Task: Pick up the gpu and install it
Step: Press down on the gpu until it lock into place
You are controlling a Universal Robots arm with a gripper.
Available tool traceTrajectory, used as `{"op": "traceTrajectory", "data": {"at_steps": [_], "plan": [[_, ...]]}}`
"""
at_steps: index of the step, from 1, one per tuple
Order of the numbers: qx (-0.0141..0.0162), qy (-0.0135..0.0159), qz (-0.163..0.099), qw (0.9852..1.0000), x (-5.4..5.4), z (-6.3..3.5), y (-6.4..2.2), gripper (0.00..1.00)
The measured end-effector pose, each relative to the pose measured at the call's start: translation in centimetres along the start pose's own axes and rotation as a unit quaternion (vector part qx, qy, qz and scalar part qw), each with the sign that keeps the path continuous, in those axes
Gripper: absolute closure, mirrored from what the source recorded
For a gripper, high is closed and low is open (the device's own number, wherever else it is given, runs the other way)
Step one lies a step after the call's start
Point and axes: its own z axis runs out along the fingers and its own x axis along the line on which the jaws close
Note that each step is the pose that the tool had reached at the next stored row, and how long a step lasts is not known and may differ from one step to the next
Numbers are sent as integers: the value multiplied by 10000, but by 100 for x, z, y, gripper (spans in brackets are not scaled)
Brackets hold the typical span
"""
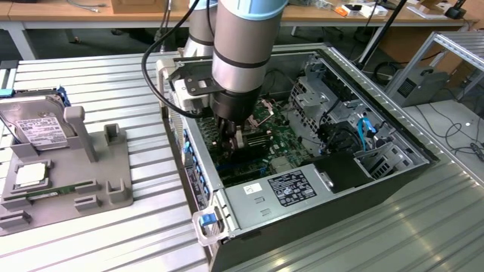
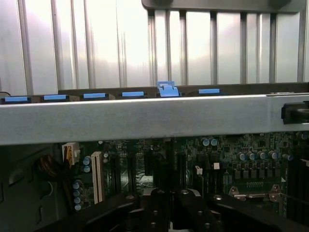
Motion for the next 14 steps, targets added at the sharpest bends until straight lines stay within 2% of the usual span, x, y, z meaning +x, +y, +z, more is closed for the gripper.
{"op": "traceTrajectory", "data": {"at_steps": [5, 7, 10, 14], "plan": [[3, -1, 0, 10000, -1, -65, -2, 89], [2, 0, 0, 10000, -11, -65, -8, 89], [0, 3, 0, 10000, -123, -62, -11, 89], [-16, 3, 1, 10000, -123, -27, -10, 89]]}}
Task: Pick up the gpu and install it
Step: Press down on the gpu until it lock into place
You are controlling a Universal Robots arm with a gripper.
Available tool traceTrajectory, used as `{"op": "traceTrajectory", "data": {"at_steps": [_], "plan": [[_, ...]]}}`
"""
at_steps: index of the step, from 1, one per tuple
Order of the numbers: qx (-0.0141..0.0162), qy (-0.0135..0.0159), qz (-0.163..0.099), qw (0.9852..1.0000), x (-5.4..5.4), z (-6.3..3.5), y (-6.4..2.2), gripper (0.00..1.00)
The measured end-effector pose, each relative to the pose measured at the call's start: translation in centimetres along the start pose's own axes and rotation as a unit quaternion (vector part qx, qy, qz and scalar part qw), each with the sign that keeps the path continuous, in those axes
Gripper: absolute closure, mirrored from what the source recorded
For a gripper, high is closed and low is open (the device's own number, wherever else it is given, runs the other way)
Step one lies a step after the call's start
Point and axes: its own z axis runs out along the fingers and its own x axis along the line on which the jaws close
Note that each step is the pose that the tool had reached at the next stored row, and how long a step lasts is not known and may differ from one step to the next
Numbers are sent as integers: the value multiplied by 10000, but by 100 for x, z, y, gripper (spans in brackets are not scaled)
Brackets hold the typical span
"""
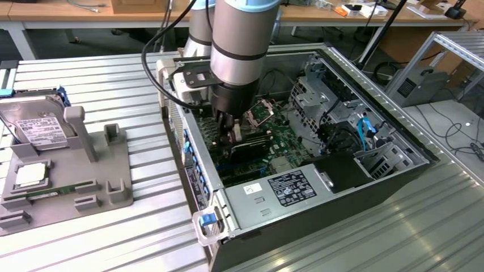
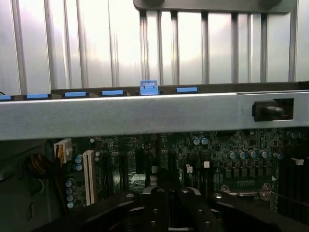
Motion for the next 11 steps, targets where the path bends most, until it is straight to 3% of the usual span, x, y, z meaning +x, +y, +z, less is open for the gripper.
{"op": "traceTrajectory", "data": {"at_steps": [5, 11], "plan": [[-19, 4, 0, 10000, 1, 32, 1, 89], [-20, 1, 0, 10000, 2, 58, 11, 89]]}}
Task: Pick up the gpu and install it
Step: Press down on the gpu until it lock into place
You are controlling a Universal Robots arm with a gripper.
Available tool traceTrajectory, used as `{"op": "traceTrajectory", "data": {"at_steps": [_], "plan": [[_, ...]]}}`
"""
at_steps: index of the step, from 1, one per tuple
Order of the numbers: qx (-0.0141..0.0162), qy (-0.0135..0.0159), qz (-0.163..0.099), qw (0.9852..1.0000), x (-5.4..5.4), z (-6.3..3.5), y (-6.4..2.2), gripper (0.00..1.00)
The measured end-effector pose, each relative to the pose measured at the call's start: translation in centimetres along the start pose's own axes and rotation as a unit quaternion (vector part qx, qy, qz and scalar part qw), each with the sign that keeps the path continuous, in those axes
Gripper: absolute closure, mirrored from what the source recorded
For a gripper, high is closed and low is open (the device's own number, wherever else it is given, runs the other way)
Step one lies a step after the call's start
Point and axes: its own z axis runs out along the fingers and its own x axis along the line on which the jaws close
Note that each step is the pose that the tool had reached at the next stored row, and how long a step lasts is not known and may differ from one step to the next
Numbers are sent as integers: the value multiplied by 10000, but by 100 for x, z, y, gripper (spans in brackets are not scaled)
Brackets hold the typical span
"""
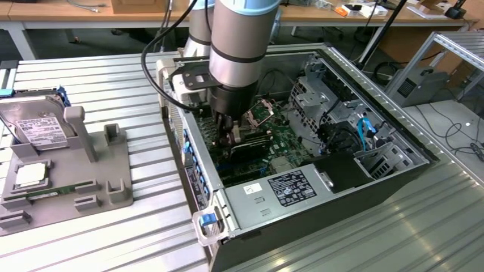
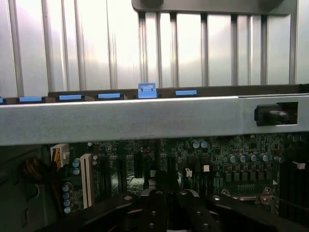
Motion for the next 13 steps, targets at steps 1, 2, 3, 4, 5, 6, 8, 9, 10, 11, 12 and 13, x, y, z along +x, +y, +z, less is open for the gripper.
{"op": "traceTrajectory", "data": {"at_steps": [1, 2, 3, 4, 5, 6, 8, 9, 10, 11, 12, 13], "plan": [[0, -1, 0, 10000, 1, 1, 4, 89], [1, -2, 0, 10000, 2, 1, 10, 89], [1, -2, 0, 10000, 3, 1, 17, 89], [0, -1, 0, 10000, 4, 2, 23, 89], [0, -1, 0, 10000, 5, 2, 28, 89], [-1, 0, 0, 10000, 7, 2, 31, 89], [-1, -10, 0, 10000, 31, 9, 34, 89], [0, -14, 0, 10000, 37, 15, 33, 89], [-1, -15, 0, 10000, 41, 17, 33, 89], [-1, -17, 0, 10000, 46, 20, 33, 89], [-2, -18, 0, 10000, 49, 23, 33, 89], [-2, -20, 0, 10000, 53, 25, 31, 89]]}}
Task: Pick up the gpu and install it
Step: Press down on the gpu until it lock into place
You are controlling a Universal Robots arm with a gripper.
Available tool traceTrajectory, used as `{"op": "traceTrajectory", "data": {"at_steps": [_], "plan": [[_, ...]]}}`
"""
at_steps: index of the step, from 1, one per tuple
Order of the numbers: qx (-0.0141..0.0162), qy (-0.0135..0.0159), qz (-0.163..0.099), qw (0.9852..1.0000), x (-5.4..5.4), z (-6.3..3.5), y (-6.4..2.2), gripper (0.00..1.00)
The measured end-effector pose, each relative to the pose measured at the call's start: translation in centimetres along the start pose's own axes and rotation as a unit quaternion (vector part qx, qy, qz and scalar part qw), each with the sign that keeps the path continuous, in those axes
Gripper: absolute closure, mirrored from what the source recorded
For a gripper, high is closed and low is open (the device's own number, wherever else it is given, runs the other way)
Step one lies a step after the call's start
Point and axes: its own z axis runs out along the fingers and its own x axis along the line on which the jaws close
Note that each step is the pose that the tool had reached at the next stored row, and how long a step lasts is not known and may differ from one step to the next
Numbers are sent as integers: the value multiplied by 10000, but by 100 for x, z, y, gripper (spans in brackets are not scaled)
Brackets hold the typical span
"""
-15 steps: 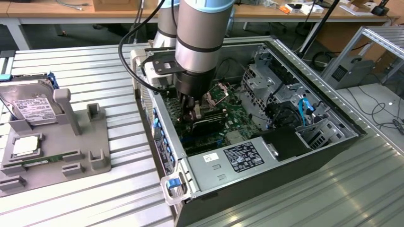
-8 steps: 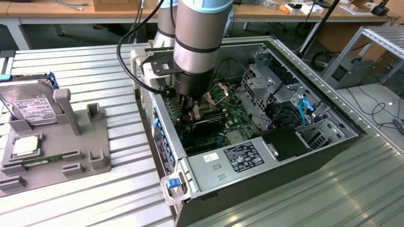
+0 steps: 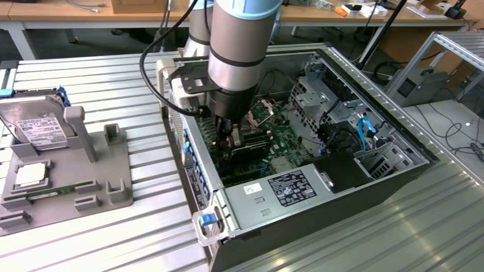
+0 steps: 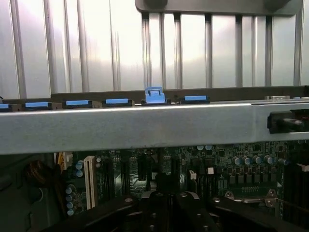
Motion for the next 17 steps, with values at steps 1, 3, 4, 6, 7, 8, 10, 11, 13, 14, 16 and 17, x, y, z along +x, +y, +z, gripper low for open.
{"op": "traceTrajectory", "data": {"at_steps": [1, 3, 4, 6, 7, 8, 10, 11, 13, 14, 16, 17], "plan": [[0, -1, -1, 10000, 3, 3, -4, 89], [-3, 0, 0, 10000, 9, 13, -13, 89], [-4, 1, 0, 10000, 10, 17, -18, 89], [-5, 1, 0, 10000, 11, 21, -24, 89], [-4, -1, 1, 10000, 11, 22, -26, 89], [-3, -2, 0, 10000, 11, 23, -28, 89], [-3, -2, 0, 10000, 10, 20, -33, 89], [-4, -2, 0, 10000, 10, 20, -42, 89], [-5, -3, 1, 10000, 9, 21, -74, 89], [-4, -3, 1, 10000, 8, 18, -84, 89], [-2, -4, 0, 10000, 8, 12, -101, 89], [-1, -5, 0, 10000, 7, 8, -108, 89]]}}
